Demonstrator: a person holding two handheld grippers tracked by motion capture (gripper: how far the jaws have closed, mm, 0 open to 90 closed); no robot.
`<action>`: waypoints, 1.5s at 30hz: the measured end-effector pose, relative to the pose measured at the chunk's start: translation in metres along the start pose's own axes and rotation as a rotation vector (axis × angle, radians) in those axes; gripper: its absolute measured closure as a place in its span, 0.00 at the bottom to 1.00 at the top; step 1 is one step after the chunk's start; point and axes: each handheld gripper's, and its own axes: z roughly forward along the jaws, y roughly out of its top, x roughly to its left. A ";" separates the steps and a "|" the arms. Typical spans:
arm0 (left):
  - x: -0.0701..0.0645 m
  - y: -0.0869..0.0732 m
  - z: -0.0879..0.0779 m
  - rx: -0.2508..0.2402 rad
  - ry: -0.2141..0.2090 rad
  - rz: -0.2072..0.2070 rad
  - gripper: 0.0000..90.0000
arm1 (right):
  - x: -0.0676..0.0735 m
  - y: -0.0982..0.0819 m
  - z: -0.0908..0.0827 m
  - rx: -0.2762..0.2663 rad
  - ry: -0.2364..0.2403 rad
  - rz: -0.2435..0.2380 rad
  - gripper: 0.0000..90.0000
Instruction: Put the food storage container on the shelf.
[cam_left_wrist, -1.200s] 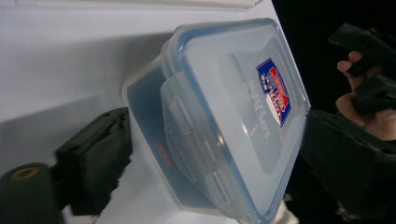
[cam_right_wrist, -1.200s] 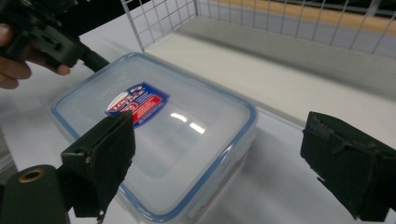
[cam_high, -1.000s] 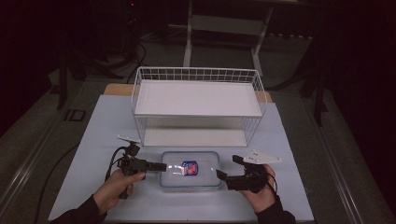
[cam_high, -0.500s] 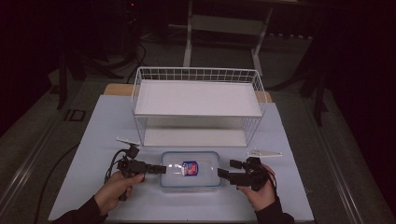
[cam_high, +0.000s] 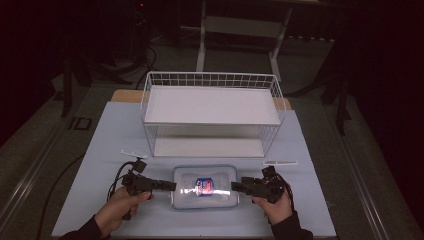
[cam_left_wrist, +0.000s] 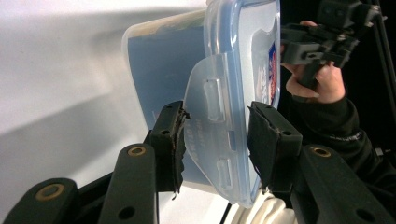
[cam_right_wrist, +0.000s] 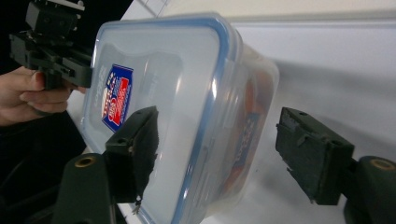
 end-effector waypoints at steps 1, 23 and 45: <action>0.000 -0.001 0.000 0.000 -0.002 0.003 0.64 | -0.002 0.000 0.001 0.012 0.023 0.008 0.37; -0.026 -0.010 0.003 -0.036 0.110 0.063 0.63 | -0.002 -0.007 -0.005 0.024 0.084 0.097 0.58; -0.035 0.013 0.002 -0.119 0.133 0.116 0.63 | -0.001 0.012 -0.014 -0.019 0.052 0.024 0.58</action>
